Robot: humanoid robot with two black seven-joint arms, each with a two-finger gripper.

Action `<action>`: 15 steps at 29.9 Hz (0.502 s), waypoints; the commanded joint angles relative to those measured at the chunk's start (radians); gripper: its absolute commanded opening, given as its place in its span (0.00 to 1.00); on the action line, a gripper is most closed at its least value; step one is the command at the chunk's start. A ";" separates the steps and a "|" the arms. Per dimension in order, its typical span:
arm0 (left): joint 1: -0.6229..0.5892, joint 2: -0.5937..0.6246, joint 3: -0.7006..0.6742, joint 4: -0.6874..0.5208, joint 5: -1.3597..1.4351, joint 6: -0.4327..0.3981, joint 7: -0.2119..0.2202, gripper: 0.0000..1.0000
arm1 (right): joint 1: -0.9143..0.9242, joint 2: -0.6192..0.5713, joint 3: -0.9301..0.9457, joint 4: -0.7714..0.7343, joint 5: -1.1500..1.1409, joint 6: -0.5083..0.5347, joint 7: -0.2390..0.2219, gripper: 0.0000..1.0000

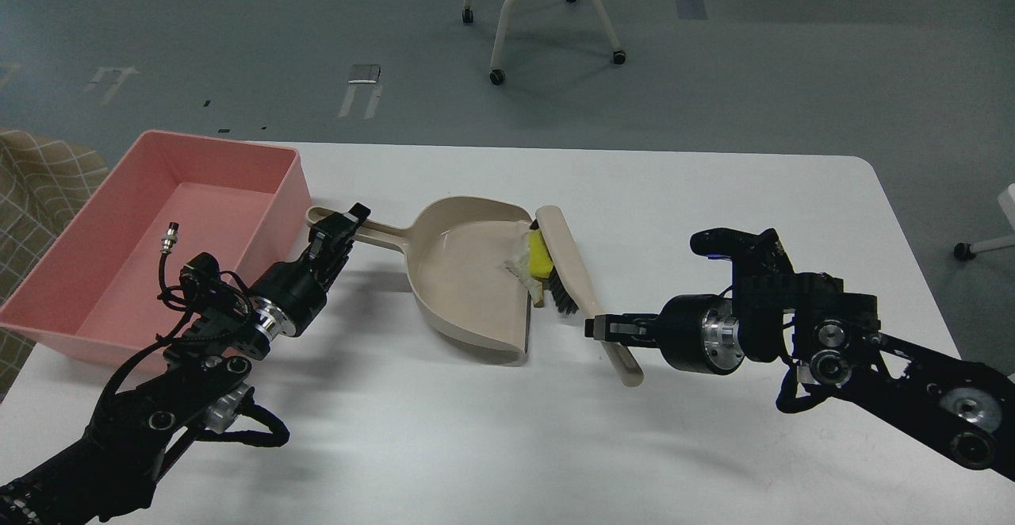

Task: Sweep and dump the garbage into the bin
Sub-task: 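Sweep the yellow sponge and stick into the dustpan with the brush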

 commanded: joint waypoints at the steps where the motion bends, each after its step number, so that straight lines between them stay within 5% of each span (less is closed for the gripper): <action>1: 0.000 0.000 0.000 0.000 -0.002 0.000 0.000 0.00 | 0.010 0.069 0.018 -0.012 0.004 0.000 0.010 0.00; 8: 0.000 0.001 -0.002 0.000 -0.012 0.000 0.000 0.00 | 0.012 0.100 0.184 0.002 0.090 0.000 0.034 0.00; 15: 0.000 0.000 0.000 0.003 -0.015 0.000 0.000 0.00 | -0.013 -0.006 0.317 0.030 0.129 0.000 0.033 0.00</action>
